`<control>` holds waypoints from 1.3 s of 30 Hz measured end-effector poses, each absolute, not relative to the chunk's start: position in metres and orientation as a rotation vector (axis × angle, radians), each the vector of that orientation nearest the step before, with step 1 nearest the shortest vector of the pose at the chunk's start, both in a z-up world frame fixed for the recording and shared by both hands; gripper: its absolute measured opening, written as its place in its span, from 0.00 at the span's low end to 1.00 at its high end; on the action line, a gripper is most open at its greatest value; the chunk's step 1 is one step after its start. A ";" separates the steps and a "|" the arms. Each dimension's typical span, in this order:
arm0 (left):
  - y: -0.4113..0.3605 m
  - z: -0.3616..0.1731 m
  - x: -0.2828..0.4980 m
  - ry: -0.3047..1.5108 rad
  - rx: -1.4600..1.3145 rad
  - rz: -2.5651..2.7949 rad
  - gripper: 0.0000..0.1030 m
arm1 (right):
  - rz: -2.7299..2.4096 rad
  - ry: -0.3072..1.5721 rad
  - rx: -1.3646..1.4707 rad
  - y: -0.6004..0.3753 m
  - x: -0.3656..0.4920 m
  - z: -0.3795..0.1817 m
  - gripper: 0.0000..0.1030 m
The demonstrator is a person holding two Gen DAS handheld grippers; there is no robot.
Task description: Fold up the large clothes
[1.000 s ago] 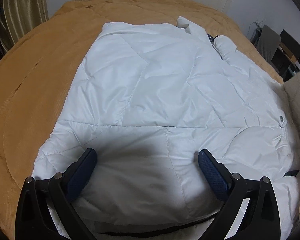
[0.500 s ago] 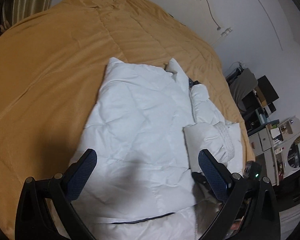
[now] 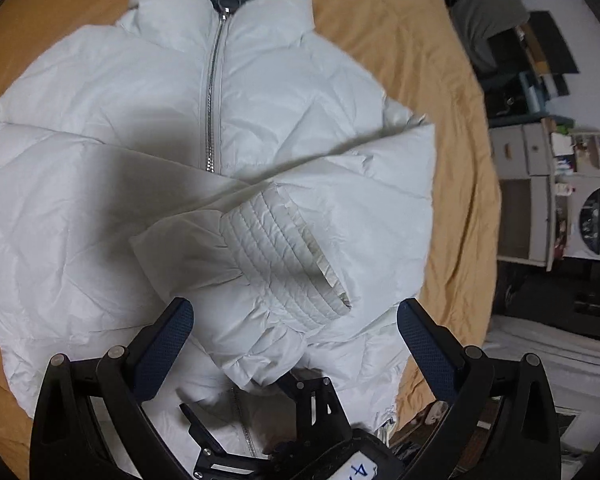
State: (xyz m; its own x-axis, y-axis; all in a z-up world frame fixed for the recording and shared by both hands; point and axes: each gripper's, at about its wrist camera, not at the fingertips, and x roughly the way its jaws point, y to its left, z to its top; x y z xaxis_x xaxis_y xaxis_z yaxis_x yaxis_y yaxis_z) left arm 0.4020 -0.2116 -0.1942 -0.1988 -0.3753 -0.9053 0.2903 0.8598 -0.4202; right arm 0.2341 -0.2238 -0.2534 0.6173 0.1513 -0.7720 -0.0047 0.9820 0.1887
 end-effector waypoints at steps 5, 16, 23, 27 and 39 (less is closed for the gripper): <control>-0.253 -0.242 0.401 1.746 0.084 -0.519 0.97 | 0.091 0.899 0.177 -0.229 0.218 -0.249 0.83; -0.155 -0.234 0.397 1.575 -0.026 -0.475 0.11 | 0.054 0.830 0.240 -0.263 0.173 -0.219 0.83; -0.050 -0.213 0.400 1.502 -0.329 -0.544 0.09 | -0.048 0.743 0.326 -0.301 0.161 -0.193 0.83; 0.016 -0.221 0.401 1.437 -0.387 -0.539 0.09 | -0.082 0.770 0.309 -0.293 0.181 -0.197 0.83; 0.098 -0.260 0.365 1.291 -0.512 -0.539 0.12 | -0.153 0.991 -0.026 -0.194 0.262 -0.268 0.80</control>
